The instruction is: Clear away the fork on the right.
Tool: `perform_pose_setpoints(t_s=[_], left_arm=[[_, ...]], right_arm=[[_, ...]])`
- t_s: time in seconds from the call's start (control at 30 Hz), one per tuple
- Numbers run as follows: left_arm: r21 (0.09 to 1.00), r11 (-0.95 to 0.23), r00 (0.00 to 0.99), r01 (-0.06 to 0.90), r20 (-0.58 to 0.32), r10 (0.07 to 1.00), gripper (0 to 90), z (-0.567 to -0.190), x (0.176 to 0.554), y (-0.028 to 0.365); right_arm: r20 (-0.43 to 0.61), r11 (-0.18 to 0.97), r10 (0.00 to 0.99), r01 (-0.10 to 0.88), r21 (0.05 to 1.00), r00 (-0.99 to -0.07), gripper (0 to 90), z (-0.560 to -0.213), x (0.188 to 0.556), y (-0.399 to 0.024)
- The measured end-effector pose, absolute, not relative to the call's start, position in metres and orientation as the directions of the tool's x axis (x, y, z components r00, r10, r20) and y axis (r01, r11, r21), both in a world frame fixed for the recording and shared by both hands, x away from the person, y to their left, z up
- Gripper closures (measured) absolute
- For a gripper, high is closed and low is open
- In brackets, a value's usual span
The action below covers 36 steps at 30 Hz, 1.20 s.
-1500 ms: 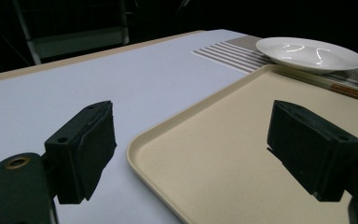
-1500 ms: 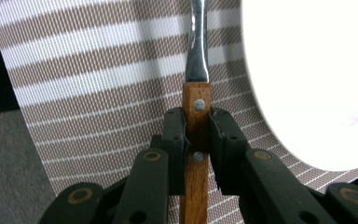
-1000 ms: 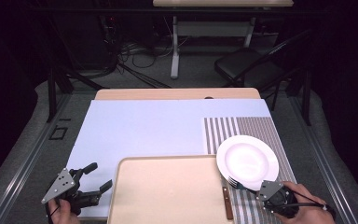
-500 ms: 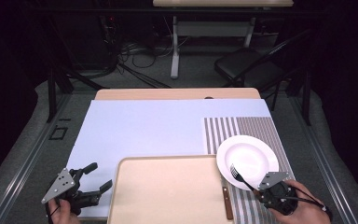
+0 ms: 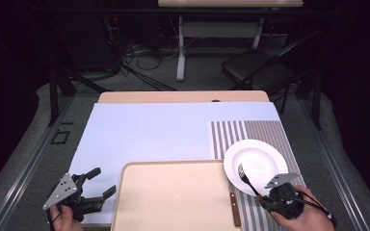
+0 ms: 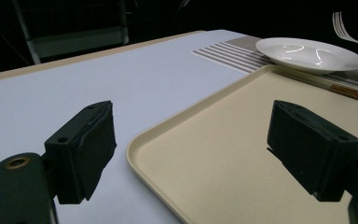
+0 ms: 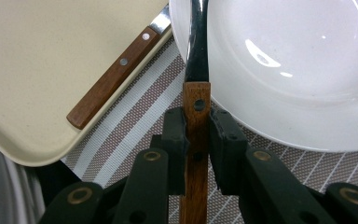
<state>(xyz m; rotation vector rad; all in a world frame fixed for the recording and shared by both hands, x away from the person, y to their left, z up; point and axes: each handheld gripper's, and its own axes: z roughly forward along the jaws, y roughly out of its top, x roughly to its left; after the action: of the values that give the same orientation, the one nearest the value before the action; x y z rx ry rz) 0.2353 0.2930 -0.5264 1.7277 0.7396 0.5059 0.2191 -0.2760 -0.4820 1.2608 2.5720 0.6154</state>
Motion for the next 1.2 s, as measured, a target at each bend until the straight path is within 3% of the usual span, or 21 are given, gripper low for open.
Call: perform_pose_setpoints(t_s=[0.47, 1.2], left_arm=[[0.96, -0.17, 0.711, 0.221, -0.039, 0.703, 15.5, -0.526, 0.235, 0.293], [0.961, -0.171, 0.715, 0.218, -0.038, 0.698, 15.5, -0.526, 0.235, 0.293]], right_arm=[[0.076, 0.448, 0.832, 0.746, 0.492, -0.55, 77.1, -0.481, 0.215, -0.261], [0.152, 0.427, 0.804, 0.737, 0.524, -0.574, 77.0, -0.478, 0.226, -0.221]])
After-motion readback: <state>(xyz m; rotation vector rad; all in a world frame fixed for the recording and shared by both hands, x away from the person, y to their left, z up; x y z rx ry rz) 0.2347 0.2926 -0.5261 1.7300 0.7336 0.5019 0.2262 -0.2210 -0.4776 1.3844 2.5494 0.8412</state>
